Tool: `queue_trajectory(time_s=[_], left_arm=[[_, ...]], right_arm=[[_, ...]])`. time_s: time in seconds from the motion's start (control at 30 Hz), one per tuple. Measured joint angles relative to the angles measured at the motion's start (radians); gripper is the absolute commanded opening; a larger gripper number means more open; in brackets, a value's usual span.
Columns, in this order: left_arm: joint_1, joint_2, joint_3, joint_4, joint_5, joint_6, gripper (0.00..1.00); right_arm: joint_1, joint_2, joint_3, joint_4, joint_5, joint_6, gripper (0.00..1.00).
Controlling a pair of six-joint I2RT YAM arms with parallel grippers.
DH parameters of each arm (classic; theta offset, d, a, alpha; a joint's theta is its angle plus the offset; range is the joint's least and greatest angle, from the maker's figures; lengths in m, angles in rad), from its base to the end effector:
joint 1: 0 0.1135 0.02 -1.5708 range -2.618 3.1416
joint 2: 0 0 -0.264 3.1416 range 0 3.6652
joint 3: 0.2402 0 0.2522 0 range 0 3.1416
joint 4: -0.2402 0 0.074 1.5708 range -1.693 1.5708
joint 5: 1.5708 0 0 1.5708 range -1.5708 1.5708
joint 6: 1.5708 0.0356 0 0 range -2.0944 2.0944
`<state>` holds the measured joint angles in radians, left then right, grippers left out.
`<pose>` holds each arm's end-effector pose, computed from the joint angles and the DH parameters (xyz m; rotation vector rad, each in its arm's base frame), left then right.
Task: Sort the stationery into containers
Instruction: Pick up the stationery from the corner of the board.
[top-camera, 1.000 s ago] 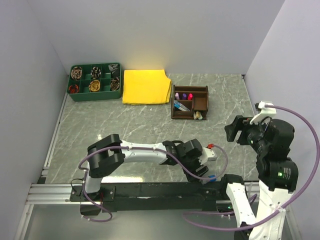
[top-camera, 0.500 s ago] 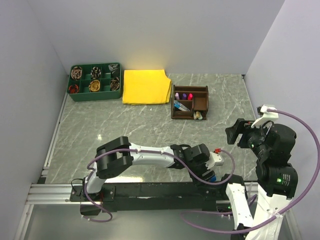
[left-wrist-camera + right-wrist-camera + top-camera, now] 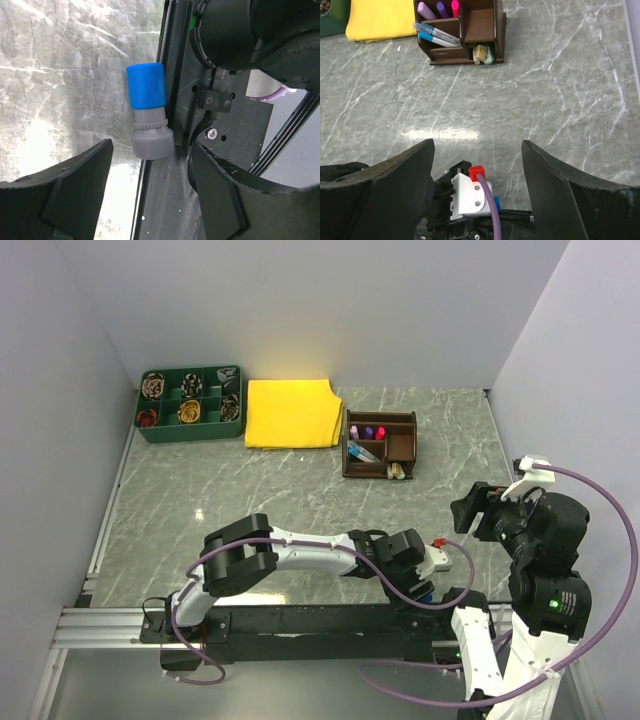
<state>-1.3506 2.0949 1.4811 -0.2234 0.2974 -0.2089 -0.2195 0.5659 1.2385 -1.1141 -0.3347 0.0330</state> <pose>0.0901 -0.4504 0.1698 1.5573 2.1433 -0.9962 0.0501 0.0008 0.4086 0.0392 1.9923 0.2164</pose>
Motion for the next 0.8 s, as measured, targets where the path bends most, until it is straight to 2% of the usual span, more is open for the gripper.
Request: queue_trajectory(time_s=[0.37, 0.8], left_arm=[[0.0, 0.026, 0.012, -0.001, 0.004, 0.0, 0.53], [0.0, 0.056, 0.04, 0.002, 0.034, 0.003, 0.42]], right_arm=[[-0.004, -0.001, -0.004, -0.001, -0.001, 0.001, 0.77], [-0.004, -0.002, -0.024, 0.006, -0.007, 0.004, 0.76]])
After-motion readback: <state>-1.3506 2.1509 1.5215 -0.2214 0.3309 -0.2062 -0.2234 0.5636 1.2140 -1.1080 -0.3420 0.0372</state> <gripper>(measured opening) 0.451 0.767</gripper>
